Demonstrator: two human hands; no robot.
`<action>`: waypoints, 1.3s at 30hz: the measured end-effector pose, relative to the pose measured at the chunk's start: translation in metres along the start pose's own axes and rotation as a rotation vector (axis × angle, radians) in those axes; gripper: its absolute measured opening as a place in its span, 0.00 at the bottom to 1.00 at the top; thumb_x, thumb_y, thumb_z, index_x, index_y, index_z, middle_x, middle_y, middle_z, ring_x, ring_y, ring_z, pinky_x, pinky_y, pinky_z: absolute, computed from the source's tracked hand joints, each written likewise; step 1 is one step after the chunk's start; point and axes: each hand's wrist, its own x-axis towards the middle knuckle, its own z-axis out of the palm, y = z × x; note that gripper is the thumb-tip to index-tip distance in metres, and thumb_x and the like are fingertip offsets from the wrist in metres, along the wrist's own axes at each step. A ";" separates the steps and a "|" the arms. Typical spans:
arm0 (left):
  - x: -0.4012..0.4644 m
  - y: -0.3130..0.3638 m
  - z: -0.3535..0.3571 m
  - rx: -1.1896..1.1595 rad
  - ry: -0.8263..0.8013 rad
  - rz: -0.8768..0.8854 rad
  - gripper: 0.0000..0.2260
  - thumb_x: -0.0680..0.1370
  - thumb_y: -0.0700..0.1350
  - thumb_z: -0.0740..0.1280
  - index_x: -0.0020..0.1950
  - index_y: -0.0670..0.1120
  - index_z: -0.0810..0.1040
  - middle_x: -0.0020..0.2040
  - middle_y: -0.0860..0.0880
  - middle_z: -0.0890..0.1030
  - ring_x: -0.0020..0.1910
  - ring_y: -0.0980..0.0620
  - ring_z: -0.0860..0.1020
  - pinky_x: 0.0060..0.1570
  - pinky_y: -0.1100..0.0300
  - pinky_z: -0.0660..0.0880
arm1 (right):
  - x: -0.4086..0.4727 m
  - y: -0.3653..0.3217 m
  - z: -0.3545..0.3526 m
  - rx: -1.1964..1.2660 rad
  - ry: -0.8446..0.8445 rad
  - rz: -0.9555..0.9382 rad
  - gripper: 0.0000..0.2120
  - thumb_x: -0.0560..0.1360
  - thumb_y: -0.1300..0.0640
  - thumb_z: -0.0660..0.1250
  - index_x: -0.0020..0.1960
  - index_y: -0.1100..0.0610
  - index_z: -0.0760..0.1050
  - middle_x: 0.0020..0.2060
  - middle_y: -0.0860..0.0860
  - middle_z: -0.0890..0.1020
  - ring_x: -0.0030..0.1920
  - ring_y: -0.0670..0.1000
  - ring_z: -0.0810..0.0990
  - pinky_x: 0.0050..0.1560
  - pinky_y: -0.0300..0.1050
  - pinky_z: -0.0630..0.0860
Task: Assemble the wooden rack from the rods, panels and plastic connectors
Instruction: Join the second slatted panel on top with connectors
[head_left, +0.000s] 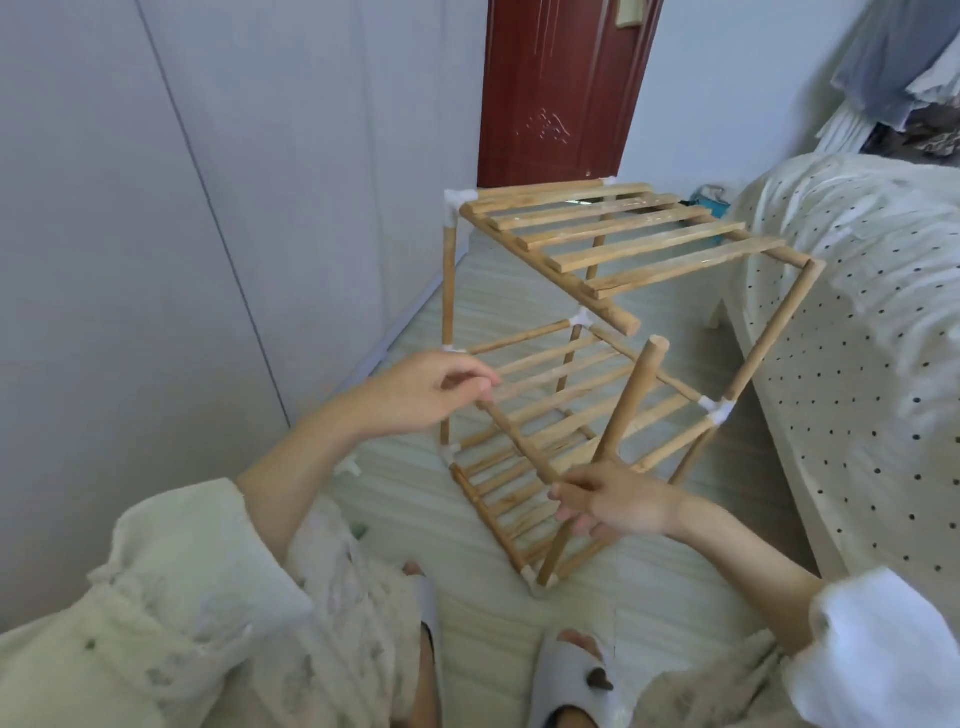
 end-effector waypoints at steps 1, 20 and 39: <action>-0.005 -0.002 -0.008 -0.066 0.025 -0.017 0.09 0.81 0.44 0.58 0.57 0.51 0.76 0.49 0.55 0.81 0.52 0.60 0.78 0.55 0.63 0.74 | 0.005 -0.008 0.004 0.021 0.007 -0.024 0.14 0.81 0.49 0.55 0.54 0.56 0.74 0.50 0.51 0.81 0.49 0.49 0.80 0.52 0.44 0.78; -0.023 -0.362 0.076 -0.007 0.141 -0.876 0.22 0.78 0.39 0.61 0.72 0.39 0.63 0.71 0.39 0.66 0.70 0.43 0.65 0.67 0.59 0.62 | 0.277 -0.054 0.084 -0.575 -0.228 -0.071 0.22 0.82 0.49 0.50 0.74 0.55 0.56 0.69 0.58 0.67 0.66 0.60 0.69 0.62 0.52 0.69; 0.030 -0.456 0.081 0.270 0.192 -0.778 0.13 0.78 0.43 0.63 0.62 0.48 0.75 0.56 0.42 0.71 0.57 0.41 0.71 0.56 0.54 0.63 | 0.349 0.019 0.153 -0.581 -0.426 0.042 0.23 0.82 0.49 0.50 0.75 0.57 0.56 0.72 0.56 0.63 0.69 0.55 0.66 0.67 0.47 0.65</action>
